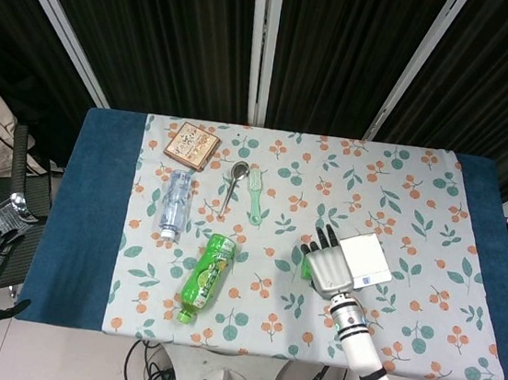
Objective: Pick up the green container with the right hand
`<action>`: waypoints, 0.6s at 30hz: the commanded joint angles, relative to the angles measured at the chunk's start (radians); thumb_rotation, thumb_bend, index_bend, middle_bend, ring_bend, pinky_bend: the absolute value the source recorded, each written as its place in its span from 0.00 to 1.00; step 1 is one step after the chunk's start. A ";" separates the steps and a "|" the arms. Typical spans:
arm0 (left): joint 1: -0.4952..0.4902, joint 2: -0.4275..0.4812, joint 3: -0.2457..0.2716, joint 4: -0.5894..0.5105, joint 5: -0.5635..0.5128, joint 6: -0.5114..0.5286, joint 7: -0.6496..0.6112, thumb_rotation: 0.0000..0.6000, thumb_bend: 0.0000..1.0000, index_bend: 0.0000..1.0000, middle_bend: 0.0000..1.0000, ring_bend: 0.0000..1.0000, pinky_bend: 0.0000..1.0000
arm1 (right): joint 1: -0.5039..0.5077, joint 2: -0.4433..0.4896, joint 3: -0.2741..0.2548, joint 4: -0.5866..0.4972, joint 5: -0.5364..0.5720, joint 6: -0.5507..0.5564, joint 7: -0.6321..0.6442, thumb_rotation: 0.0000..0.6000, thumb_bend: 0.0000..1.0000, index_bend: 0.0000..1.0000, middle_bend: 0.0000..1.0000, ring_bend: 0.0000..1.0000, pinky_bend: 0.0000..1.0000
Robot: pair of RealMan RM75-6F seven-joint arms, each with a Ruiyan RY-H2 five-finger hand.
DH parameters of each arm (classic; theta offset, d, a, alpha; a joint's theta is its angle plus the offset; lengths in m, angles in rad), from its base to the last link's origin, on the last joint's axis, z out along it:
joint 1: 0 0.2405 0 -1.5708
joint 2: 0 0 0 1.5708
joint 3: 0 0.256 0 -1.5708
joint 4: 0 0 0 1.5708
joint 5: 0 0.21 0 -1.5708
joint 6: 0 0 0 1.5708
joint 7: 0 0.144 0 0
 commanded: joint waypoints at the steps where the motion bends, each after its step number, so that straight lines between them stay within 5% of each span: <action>1: 0.000 0.000 -0.001 0.000 0.000 0.000 0.001 1.00 0.05 0.03 0.03 0.00 0.00 | -0.019 0.019 -0.013 0.007 -0.074 0.051 0.075 1.00 0.23 0.53 0.52 0.14 0.00; 7: -0.004 -0.001 -0.002 -0.002 0.005 -0.002 0.005 1.00 0.05 0.03 0.03 0.00 0.00 | -0.047 0.105 0.007 -0.027 -0.131 0.118 0.151 1.00 0.23 0.54 0.52 0.14 0.00; 18: -0.009 -0.009 -0.002 0.006 0.006 -0.011 0.004 1.00 0.05 0.03 0.03 0.00 0.00 | -0.063 0.155 0.024 0.064 -0.068 0.082 0.226 1.00 0.23 0.54 0.51 0.14 0.00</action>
